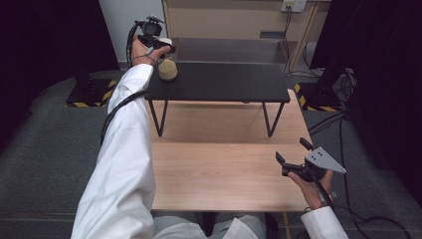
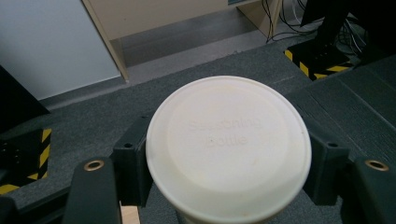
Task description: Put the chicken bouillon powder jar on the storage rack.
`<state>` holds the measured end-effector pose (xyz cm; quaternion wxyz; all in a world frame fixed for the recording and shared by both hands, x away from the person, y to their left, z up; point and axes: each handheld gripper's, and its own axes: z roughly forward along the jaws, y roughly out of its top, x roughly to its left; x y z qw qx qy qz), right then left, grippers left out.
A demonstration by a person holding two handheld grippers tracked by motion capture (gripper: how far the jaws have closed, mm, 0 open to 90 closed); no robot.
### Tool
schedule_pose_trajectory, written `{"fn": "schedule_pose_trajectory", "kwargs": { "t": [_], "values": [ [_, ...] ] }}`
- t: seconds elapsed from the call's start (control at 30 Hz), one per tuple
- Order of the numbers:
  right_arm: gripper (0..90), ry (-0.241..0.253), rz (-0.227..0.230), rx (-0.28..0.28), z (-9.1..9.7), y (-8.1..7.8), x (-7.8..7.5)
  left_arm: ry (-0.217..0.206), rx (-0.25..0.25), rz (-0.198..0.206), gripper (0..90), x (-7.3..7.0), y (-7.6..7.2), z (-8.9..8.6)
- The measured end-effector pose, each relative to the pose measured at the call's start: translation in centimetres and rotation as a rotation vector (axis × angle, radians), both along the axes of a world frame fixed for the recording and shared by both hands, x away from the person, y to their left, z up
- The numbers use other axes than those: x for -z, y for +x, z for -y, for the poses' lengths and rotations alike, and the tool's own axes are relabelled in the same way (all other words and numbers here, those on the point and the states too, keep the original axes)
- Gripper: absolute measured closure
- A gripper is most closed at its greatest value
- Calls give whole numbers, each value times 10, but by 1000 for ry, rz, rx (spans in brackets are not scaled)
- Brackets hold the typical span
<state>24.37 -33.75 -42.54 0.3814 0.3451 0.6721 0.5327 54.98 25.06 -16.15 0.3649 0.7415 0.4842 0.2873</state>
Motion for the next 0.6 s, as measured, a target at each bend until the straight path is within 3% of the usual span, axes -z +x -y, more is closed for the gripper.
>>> {"fn": "schedule_pose_trajectory", "kwargs": {
  "t": [0.13,0.2,0.3,0.43,0.6],
  "values": [
    [34,2,0,1,0,0,0,-38,-1,-6,302,1,0,-5],
    [34,0,1,0,0,0,0,-63,-15,1,136,-2,-4,-7],
    [34,2,2,1,0,-1,0,-67,-3,-1,70,-7,-7,-10],
    [34,2,3,1,0,-1,0,-59,41,25,52,-17,-21,-20],
    [34,-3,5,-4,0,-1,-1,-86,103,38,46,-26,-40,-41]
  ]
}}
